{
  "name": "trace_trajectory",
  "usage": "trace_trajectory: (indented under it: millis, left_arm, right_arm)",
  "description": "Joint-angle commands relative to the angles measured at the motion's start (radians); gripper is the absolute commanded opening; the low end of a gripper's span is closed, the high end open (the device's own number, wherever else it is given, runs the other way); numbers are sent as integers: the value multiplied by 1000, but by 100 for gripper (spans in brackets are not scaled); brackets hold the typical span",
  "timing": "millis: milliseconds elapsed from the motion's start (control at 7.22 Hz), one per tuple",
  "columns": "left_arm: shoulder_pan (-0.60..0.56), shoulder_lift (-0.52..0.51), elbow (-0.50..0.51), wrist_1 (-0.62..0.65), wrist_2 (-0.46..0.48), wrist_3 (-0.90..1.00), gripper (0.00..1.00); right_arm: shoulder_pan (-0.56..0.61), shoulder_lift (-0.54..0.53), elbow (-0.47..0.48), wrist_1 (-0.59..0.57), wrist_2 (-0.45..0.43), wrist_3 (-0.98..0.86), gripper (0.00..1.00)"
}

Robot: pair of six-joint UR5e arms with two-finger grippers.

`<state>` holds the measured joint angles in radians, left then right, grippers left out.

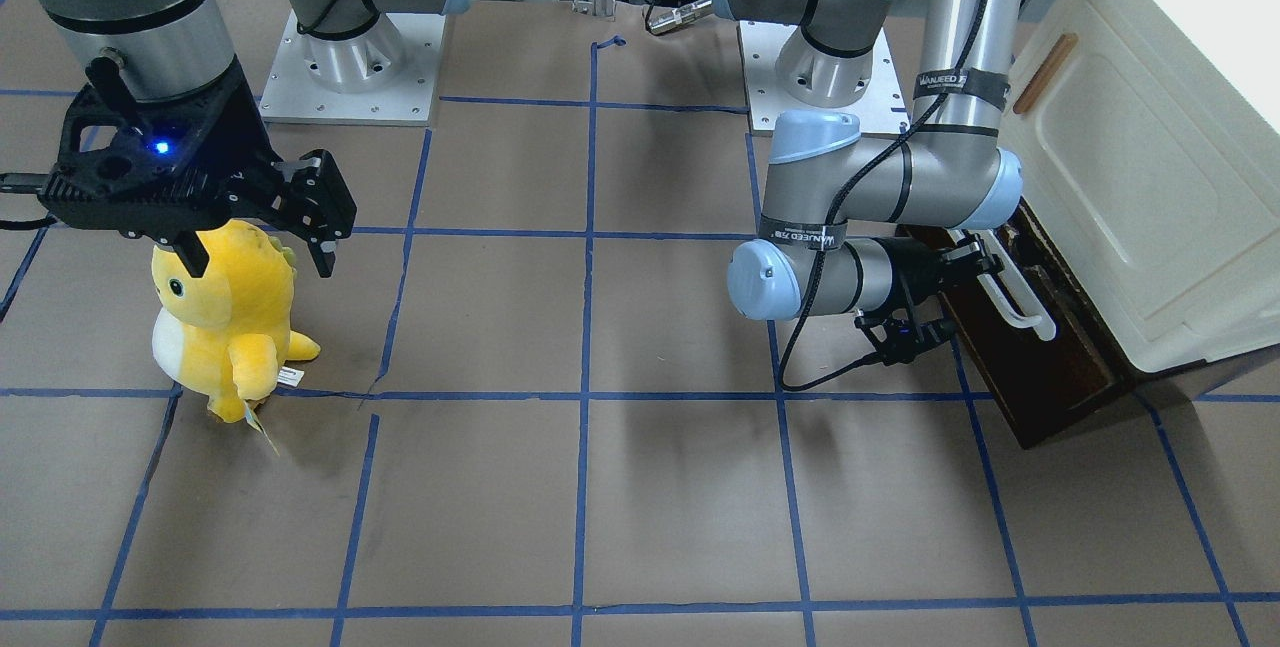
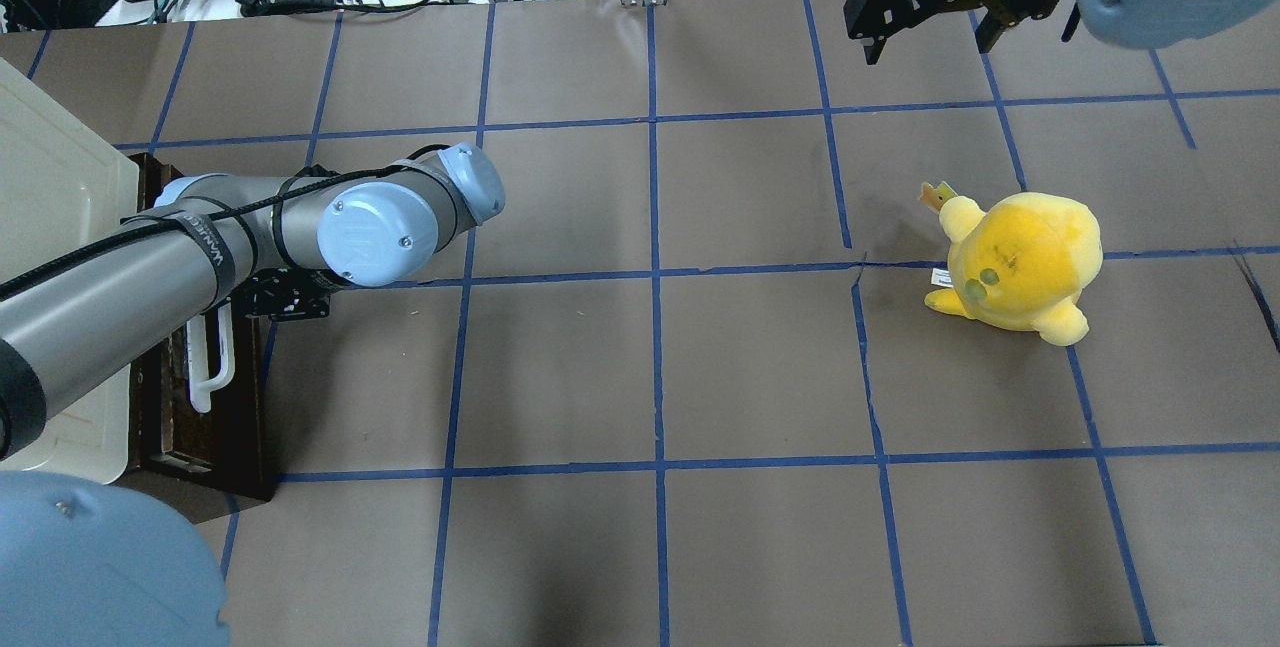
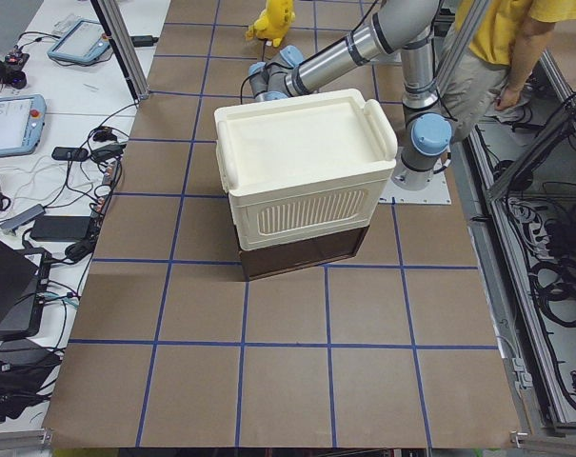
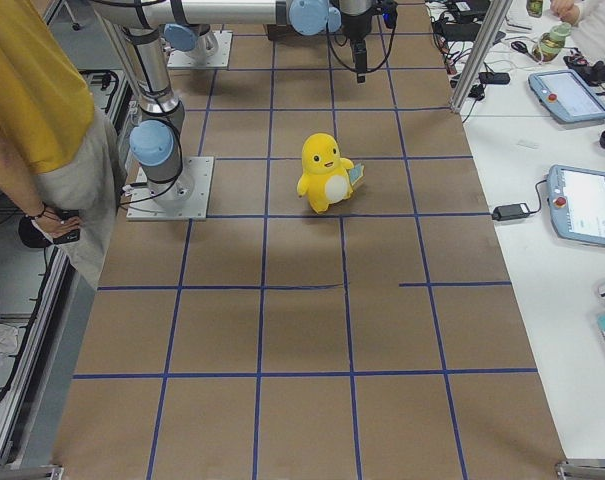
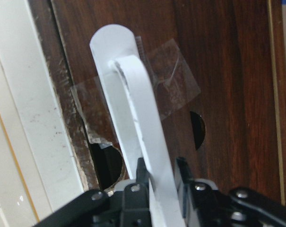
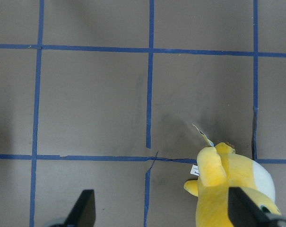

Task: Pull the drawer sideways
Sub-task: 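Close the left gripper around the white drawer handle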

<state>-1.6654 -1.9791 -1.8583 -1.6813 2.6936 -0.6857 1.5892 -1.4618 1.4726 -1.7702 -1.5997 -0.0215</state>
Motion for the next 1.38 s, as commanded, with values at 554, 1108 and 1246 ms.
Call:
trace_trajectory:
  millis: [554,1108,1246]
  left_arm:
    - [-59,-17,8,0,2,2,23]
    - [-106,-26,44,-1,-1,18,23]
    - [-114,-26,41,0,-4,17,23]
  right_arm:
    - [0,0,0,0,0,0,100]
    - [0,0,0,0,0,0,100]
    - [0,0,0,0,1,0,100]
